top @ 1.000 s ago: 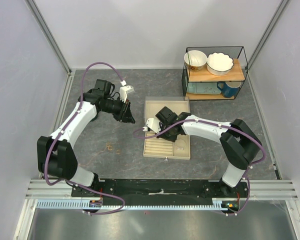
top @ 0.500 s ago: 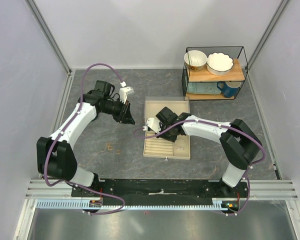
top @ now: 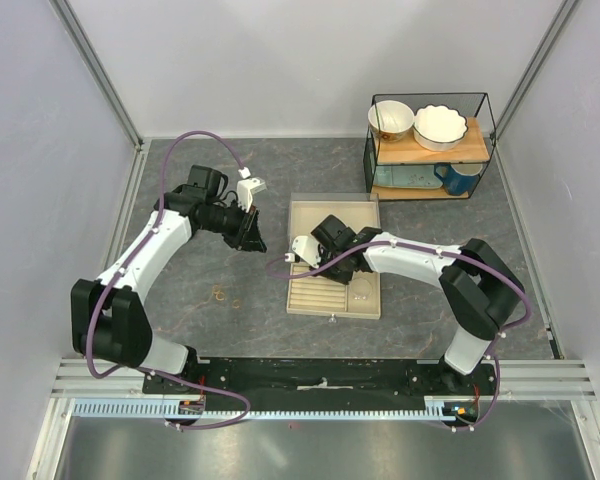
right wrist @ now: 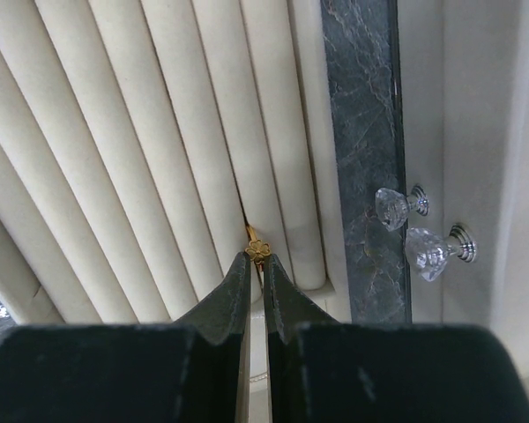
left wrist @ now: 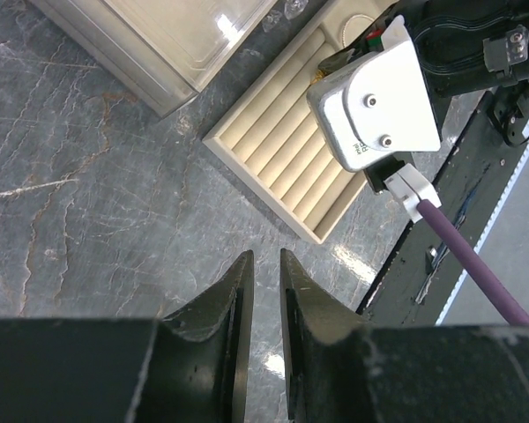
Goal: Organize the mixed jewelry
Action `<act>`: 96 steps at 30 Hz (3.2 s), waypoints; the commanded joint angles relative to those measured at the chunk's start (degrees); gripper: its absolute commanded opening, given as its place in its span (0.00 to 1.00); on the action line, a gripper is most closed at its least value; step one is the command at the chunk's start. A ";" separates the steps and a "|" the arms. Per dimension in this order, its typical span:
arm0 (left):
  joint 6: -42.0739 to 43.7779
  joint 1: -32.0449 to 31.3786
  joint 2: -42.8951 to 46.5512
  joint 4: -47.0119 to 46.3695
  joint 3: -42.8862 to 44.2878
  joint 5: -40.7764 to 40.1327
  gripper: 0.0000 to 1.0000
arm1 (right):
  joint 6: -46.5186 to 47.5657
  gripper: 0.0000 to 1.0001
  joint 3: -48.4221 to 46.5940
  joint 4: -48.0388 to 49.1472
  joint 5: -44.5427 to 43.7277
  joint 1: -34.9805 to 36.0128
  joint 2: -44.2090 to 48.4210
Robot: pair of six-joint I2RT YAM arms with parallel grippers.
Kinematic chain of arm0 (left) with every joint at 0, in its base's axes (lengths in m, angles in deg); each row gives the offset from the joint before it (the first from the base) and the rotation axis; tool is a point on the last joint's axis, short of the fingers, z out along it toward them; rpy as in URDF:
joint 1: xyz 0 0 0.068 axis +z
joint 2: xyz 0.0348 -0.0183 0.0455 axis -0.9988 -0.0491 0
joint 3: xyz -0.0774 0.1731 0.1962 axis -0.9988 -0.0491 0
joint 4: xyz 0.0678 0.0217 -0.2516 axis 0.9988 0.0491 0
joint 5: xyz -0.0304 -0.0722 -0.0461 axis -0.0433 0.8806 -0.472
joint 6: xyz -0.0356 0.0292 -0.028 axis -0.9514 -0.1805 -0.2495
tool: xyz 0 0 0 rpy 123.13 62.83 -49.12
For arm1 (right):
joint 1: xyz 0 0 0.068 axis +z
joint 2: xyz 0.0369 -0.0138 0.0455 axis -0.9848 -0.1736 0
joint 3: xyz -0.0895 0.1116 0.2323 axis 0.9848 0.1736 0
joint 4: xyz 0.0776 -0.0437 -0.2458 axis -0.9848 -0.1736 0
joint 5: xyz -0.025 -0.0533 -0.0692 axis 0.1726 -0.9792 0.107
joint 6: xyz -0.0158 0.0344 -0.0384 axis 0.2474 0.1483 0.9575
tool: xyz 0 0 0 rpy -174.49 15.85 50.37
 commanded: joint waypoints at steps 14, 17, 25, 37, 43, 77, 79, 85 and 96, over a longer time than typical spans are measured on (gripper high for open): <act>1.86 0.51 3.18 -1.60 -0.67 -1.15 0.25 | -0.04 0.00 3.85 -1.61 -1.23 0.35 2.03; 1.68 0.51 3.18 -1.69 -0.58 -0.97 0.25 | -0.04 0.01 3.86 -1.61 -0.87 0.43 1.95; 2.21 0.60 3.44 -1.69 -0.94 -1.50 0.25 | 0.22 0.26 2.54 -2.40 -0.08 0.35 2.74; 3.44 1.30 3.97 -1.86 -1.99 -2.20 0.27 | 0.84 0.41 -4.58 -7.58 -0.52 0.43 7.13; 5.45 1.65 5.63 -1.34 -3.13 -3.61 0.27 | 0.75 0.41 -7.04 -10.40 0.71 0.35 9.68; 40.43 1.57 22.25 -2.66 -29.59 -13.36 0.44 | 2.69 0.40 -5.29 -6.45 6.68 1.23 14.34; 43.59 0.69 21.90 -2.57 -29.94 -13.10 0.44 | 2.60 0.40 -5.37 -6.45 6.77 1.31 14.25; 56.94 -0.63 22.07 -1.78 -32.83 -12.13 0.44 | 2.51 0.40 -4.41 -6.36 6.60 1.23 14.34; 71.28 -0.55 21.46 -0.46 -35.21 -10.03 0.40 | 2.86 0.39 -2.83 -6.10 6.16 1.23 14.69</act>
